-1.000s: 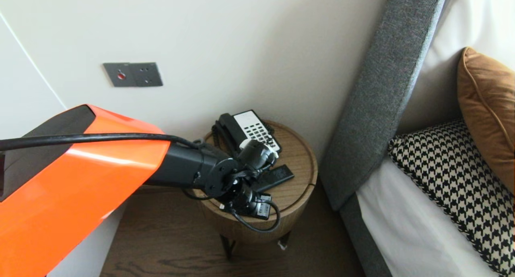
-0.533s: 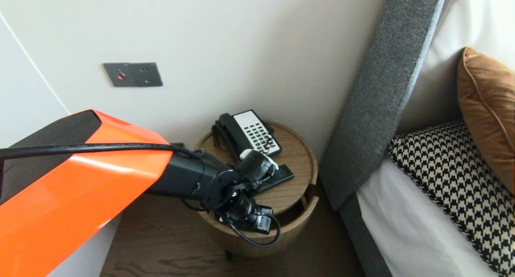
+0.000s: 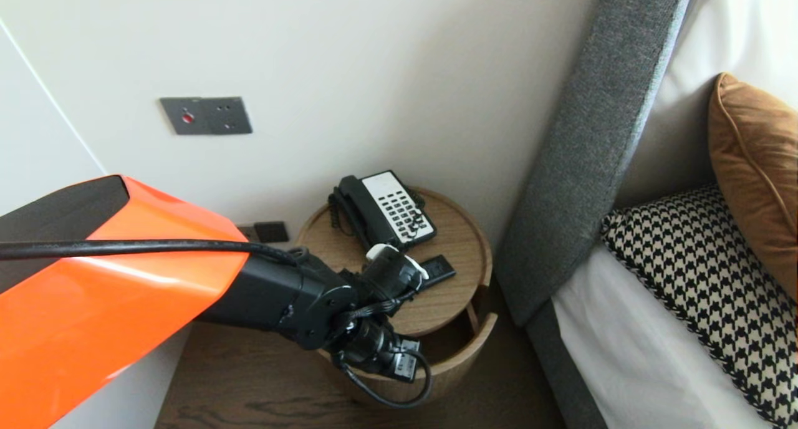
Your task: Open the nightstand drawer
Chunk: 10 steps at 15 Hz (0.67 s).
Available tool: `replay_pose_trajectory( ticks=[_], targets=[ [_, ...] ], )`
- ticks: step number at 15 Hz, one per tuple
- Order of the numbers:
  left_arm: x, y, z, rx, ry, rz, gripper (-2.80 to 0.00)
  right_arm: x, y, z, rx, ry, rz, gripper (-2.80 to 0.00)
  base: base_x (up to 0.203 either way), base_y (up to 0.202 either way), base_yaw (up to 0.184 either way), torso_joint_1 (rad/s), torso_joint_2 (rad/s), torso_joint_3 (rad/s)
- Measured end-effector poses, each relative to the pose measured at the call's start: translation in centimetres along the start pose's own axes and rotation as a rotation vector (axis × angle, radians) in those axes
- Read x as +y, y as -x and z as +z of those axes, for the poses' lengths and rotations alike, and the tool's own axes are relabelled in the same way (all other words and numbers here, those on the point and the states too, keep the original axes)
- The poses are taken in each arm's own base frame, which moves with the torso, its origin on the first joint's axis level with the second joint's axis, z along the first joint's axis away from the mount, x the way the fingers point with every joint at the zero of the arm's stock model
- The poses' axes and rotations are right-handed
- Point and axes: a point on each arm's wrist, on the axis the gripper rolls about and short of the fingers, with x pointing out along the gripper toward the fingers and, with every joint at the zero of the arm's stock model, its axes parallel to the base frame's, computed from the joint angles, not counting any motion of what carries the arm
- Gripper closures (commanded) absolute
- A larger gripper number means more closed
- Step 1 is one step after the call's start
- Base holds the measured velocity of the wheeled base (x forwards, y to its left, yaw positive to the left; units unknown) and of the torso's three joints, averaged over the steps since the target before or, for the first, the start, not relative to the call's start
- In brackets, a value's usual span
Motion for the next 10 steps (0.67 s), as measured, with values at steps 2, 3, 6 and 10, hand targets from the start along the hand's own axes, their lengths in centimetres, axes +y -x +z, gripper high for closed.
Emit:
replay_pose_trajectory(
  ticks=[2,3,6,10],
  targets=[
    [0.0,-0.2,-0.6,0.008,-0.003,-0.006,0.0,0.0,0.0,0.0,0.0,0.0,0.0,0.0,0.0,0.0,0.0,0.0,0.0,0.0],
    [-0.1,-0.3,-1.0,0.021,0.001,-0.004,0.0,0.0,0.0,0.0,0.0,0.0,0.0,0.0,0.0,0.0,0.0,0.0,0.0,0.0],
    [-0.1,-0.3,-1.8,0.042,0.003,0.001,0.0,0.0,0.0,0.0,0.0,0.0,0.0,0.0,0.0,0.0,0.0,0.0,0.0,0.0],
    [-0.8,0.0,-2.9,0.055,-0.028,-0.014,0.0,0.0,0.0,0.0,0.0,0.0,0.0,0.0,0.0,0.0,0.0,0.0,0.0,0.0]
  ],
)
